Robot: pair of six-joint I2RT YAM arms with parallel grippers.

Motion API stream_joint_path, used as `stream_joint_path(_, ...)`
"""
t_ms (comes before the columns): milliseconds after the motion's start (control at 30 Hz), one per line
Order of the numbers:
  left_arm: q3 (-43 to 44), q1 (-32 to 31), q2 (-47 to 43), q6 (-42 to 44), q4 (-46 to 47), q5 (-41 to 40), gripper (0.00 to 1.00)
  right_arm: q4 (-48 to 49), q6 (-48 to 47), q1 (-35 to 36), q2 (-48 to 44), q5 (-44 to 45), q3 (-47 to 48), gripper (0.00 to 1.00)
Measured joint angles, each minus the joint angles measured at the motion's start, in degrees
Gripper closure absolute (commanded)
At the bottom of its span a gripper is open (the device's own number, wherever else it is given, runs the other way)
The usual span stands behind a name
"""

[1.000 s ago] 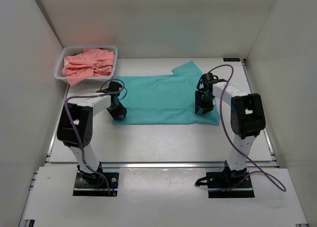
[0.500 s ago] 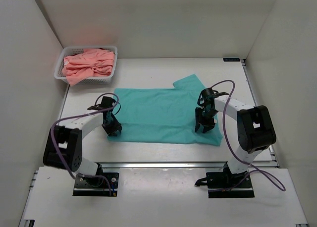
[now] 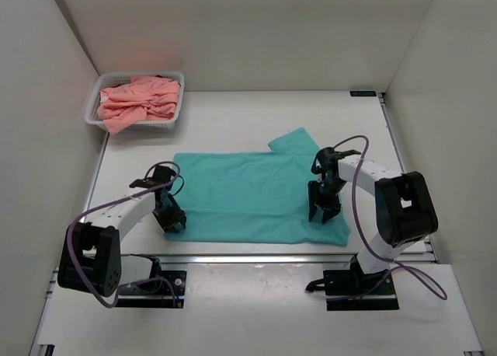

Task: Fold and stack the t-shirts
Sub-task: Fold the tshirt

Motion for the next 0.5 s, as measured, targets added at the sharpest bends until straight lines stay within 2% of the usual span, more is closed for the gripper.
stream_joint_path(100, 2.7, 0.2, -0.4, 0.4, -3.3, 0.3, 0.54, -1.8, -0.2, -0.5, 0.0, 0.7, 3.1, 0.51)
stream_joint_path(233, 12.2, 1.2, -0.2, 1.0, -5.9, 1.8, 0.54, -4.7, -0.2, -0.9, 0.0, 1.1, 11.8, 0.44)
stream_joint_path(300, 17.6, 2.2, 0.1, 1.1, -5.4, 2.6, 0.55, -5.6, 0.1, -1.0, -0.2, 1.2, 17.6, 0.24)
stream_joint_path(333, 20.3, 2.7, 0.4, 1.5, -4.7, 2.7, 0.54, -5.3, 0.2, -1.2, -0.3, 1.1, 20.3, 0.08)
stream_joint_path(433, 26.8, 3.4, 3.7, 3.8, -0.7, 1.1, 0.51, 0.0, 0.2, -2.9, -1.0, 0.5, 24.3, 0.03)
stream_joint_path(500, 30.5, 3.8, 8.7, 6.1, 3.4, -0.8, 0.48, 4.5, 0.8, -5.1, -0.9, -0.3, 24.3, 0.03)
